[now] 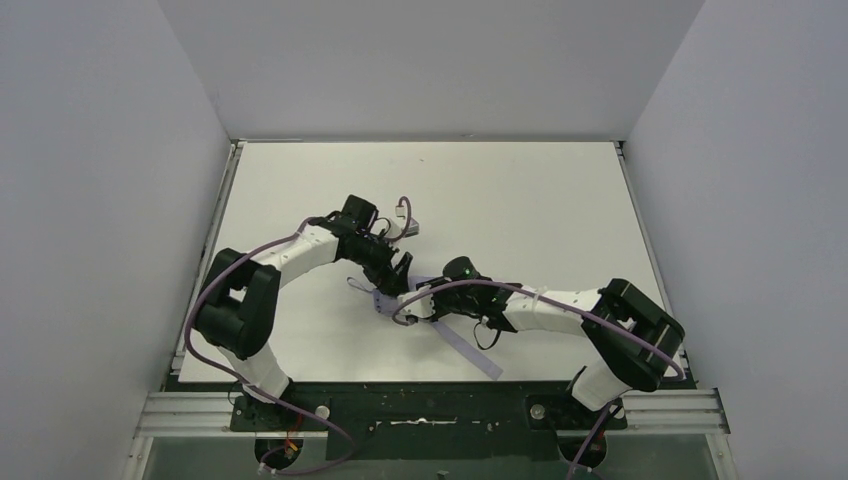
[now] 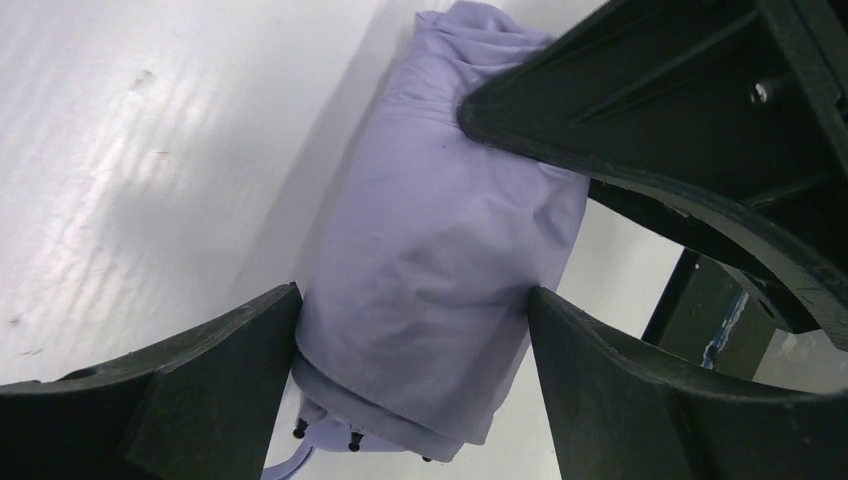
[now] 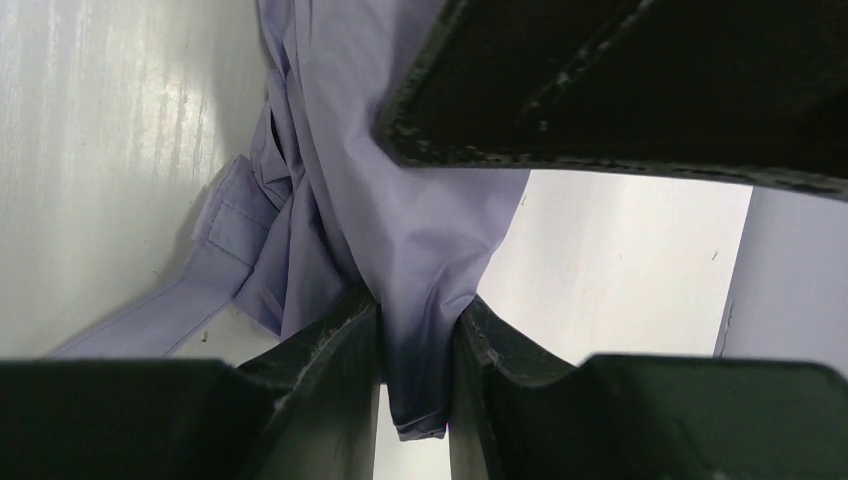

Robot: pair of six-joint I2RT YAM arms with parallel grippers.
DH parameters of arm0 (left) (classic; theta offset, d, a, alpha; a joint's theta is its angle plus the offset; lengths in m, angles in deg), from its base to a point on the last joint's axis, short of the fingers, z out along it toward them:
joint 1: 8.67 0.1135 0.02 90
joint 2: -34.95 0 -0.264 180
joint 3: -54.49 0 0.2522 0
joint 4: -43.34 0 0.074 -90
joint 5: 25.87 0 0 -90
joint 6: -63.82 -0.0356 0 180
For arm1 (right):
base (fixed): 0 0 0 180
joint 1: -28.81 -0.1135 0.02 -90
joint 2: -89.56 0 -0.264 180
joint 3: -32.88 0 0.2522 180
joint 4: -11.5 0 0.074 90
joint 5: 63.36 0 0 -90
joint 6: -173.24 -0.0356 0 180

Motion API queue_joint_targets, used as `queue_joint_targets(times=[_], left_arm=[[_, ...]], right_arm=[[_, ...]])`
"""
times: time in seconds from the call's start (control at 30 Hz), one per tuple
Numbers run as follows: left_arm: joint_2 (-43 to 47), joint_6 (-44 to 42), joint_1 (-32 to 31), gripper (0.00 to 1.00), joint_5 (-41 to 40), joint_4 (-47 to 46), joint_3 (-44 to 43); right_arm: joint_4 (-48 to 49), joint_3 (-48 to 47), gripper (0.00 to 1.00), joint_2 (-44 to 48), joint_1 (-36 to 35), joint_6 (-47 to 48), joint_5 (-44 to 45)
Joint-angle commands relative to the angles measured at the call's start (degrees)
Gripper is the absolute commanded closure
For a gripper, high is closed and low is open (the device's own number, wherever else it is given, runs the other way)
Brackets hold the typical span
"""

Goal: Put away the umbrella

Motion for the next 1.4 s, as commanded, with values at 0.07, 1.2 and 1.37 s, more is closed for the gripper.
queue_joint_targets(times=[0.07, 1.2, 1.37], left_arm=[[-0.1, -3.8, -1.9, 0.20, 4.4, 4.1, -2.0], [-1.2, -5.5, -11.1, 0.85, -12.9, 11.0, -4.7], [-0.3, -5.0, -12.4, 0.86, -17.1, 10.1, -4.4]], right_arm=[[-6.4, 1.9, 0.90, 0.6, 1.2, 0.2, 1.4], [-13.4, 2.7, 0.32, 16.5, 2.5, -6.1, 3.9], [-14.3, 5.4, 0.30, 27.4, 1.9, -13.8, 3.3]])
